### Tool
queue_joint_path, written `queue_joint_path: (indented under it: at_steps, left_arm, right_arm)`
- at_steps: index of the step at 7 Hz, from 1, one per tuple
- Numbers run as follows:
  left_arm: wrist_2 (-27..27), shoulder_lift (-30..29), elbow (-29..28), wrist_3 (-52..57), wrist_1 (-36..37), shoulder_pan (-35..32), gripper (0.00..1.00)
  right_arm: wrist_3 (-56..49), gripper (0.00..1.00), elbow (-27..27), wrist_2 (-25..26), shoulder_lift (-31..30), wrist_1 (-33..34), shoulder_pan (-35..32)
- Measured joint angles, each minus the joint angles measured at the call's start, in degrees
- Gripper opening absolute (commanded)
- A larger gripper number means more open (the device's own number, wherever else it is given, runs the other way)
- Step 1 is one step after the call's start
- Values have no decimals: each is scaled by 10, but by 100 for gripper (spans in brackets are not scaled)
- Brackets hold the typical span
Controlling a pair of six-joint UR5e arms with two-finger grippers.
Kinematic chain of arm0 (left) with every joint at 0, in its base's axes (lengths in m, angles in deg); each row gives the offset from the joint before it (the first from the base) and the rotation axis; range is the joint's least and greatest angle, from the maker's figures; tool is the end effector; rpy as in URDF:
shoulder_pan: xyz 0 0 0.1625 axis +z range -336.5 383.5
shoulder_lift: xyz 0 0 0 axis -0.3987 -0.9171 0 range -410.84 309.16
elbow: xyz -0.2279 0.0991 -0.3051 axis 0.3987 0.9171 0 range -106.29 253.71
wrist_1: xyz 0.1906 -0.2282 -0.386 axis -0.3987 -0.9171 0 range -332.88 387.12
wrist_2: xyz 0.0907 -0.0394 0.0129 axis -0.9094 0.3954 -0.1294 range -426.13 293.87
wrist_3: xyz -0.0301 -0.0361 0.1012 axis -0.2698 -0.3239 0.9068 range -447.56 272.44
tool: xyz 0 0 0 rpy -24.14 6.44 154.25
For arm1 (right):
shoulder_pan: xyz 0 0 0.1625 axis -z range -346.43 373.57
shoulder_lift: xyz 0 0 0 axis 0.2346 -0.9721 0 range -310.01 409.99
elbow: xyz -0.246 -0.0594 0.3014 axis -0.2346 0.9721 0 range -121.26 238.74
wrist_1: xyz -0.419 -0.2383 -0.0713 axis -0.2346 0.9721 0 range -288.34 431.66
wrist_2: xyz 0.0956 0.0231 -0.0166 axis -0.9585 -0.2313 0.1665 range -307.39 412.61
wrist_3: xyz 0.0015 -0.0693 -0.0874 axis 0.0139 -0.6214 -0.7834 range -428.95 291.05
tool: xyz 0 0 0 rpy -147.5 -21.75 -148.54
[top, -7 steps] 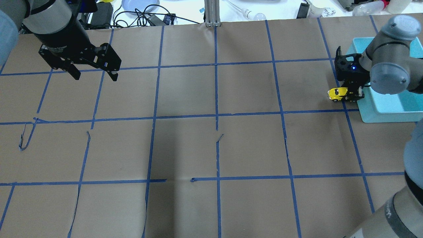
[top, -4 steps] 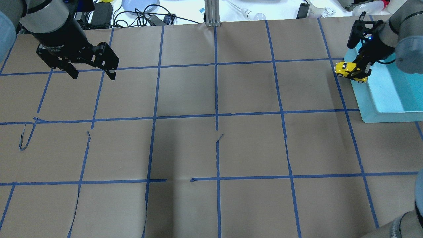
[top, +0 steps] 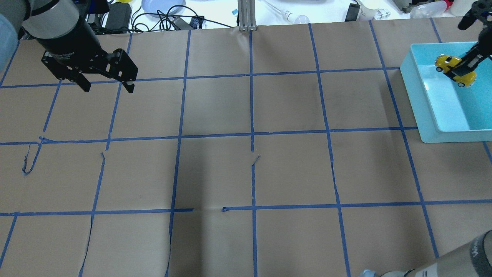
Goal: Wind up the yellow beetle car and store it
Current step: 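Lift the car with the right gripper and move it over the bin, then lower the car into the bin and open the right gripper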
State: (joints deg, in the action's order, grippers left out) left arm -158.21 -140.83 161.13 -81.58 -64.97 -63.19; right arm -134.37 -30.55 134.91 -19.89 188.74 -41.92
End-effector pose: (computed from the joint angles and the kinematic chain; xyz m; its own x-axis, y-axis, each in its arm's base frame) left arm -0.0961 -0.5754 0.4665 -0.9983 0.0462 -0.0369 0.0464 0.9989 -0.0050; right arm -0.2693 -0.6534 0.2800 -0.8545 -0.5153 0.0662 -0.5183 0.8369 -0.1762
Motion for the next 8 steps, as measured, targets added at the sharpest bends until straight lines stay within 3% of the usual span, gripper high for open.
queue_joint_path:
  at_steps: [5,8]
  left_arm:
    - [1,4,12,-1,3,-1,100]
    - [1,6,12,-1,3,-2,100]
  right_arm:
    - [309,1,49,38,108,10,13]
    - [394,1,47,71,120,16,2]
